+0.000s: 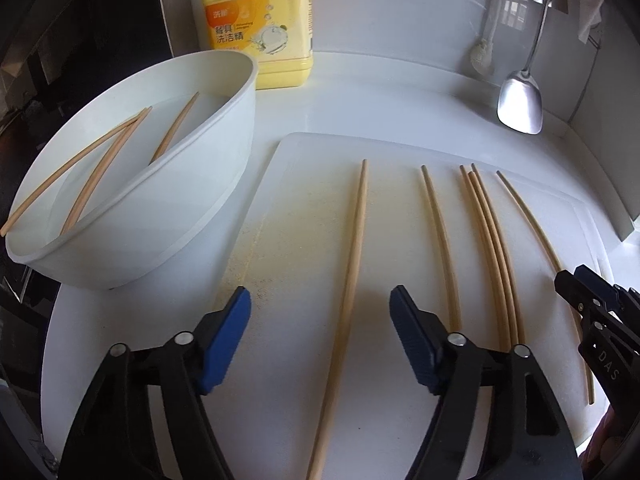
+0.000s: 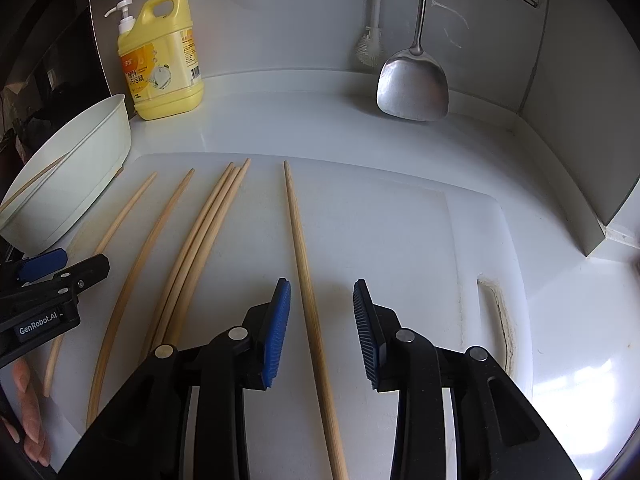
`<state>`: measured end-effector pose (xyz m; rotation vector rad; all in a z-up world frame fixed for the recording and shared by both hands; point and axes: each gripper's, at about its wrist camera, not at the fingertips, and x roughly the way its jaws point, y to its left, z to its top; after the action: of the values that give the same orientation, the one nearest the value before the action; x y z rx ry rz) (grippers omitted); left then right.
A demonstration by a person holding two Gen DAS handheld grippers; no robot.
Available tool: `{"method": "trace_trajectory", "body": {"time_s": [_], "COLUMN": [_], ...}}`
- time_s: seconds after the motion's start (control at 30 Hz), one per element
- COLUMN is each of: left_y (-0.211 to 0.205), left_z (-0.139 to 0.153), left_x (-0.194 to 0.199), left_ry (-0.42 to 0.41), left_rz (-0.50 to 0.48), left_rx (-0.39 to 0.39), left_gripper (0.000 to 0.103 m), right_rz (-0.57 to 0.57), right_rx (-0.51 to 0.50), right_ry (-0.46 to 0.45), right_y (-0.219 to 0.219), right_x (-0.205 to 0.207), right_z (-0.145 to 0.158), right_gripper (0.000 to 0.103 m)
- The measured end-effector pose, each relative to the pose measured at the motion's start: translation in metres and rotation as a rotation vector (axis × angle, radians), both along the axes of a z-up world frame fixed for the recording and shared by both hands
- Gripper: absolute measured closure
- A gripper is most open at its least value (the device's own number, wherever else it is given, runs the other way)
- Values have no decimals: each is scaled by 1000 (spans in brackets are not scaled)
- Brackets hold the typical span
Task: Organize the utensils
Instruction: 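Close the left tool on one chopstick while the right tool closes on another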
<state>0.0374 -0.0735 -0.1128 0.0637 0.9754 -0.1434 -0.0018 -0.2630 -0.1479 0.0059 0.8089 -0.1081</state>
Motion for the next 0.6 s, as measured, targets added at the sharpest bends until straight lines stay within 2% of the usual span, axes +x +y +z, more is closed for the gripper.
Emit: {"method": "trace_trajectory", "body": {"time_s": [0.07, 0.13, 0.2, 0.27, 0.3, 0.37, 0.6], "left_y": [-3, -6, -10, -15, -17, -18, -12], "left_z": [1, 2, 3, 3, 4, 4, 5], "left_x": [-3, -4, -6, -8, -9, -10, -14], "left_ry": [-4, -4, -4, 0, 4, 14, 53], "left_rz": [-13, -24, -44, -65, -74, -79, -78], "left_rx": [-4, -8, -6, 0, 5, 10, -18], "left_gripper": [49, 57, 69, 88, 92, 95, 96], "right_rz": [0, 5, 17, 32, 36, 42, 28], "right_rx": [-3, -5, -17, -24, -32, -27, 41], "right_ry": [-2, -5, -8, -13, -14, -14, 11], "right_y": [1, 3, 6, 10, 11, 11, 4], "right_x": [0, -1, -2, -3, -3, -4, -10], "right_z": [0, 0, 0, -1, -1, 0, 3], "right_gripper": [73, 78, 83, 92, 94, 96, 97]}}
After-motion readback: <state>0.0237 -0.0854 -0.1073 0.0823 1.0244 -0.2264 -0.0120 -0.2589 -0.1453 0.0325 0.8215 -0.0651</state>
